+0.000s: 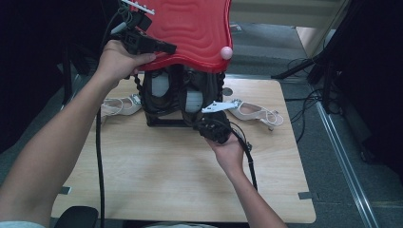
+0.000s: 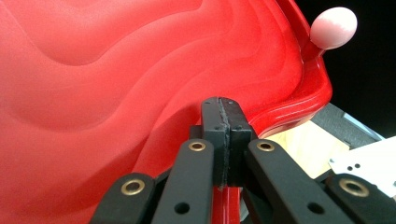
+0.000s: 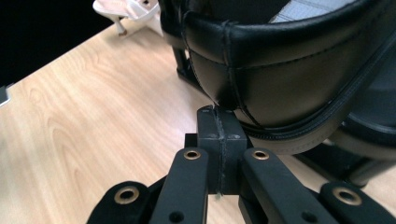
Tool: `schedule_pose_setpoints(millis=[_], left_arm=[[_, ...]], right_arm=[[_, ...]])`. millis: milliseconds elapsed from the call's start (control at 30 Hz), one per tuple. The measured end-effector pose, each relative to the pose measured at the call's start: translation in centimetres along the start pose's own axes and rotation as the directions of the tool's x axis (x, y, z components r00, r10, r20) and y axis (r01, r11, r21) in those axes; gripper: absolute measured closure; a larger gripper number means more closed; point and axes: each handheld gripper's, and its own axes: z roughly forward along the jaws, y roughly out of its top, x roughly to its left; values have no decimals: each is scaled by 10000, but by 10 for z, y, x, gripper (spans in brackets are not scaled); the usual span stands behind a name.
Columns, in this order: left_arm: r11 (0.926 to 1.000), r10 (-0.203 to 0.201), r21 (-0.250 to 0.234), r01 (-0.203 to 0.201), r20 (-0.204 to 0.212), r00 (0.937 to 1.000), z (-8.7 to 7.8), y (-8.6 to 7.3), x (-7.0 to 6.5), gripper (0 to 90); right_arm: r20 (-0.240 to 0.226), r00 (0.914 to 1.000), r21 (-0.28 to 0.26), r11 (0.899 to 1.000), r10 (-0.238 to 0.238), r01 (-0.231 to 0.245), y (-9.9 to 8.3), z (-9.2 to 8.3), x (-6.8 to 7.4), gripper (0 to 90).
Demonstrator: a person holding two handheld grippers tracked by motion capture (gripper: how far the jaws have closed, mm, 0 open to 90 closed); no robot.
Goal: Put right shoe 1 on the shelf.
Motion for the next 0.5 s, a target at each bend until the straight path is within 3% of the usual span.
schedule_pose_setpoints(millis=[267, 500], left_arm=[[10000, -7, 9, 7, 26, 10000, 0, 0, 0, 900], [10000, -11, 12, 11, 34, 10000, -1, 0, 0, 900]], right_arm=[[334, 9977, -678, 9961, 590, -566, 9, 5, -2, 900], [821, 9937, -560, 9958, 769, -724, 21, 6, -10, 900]])
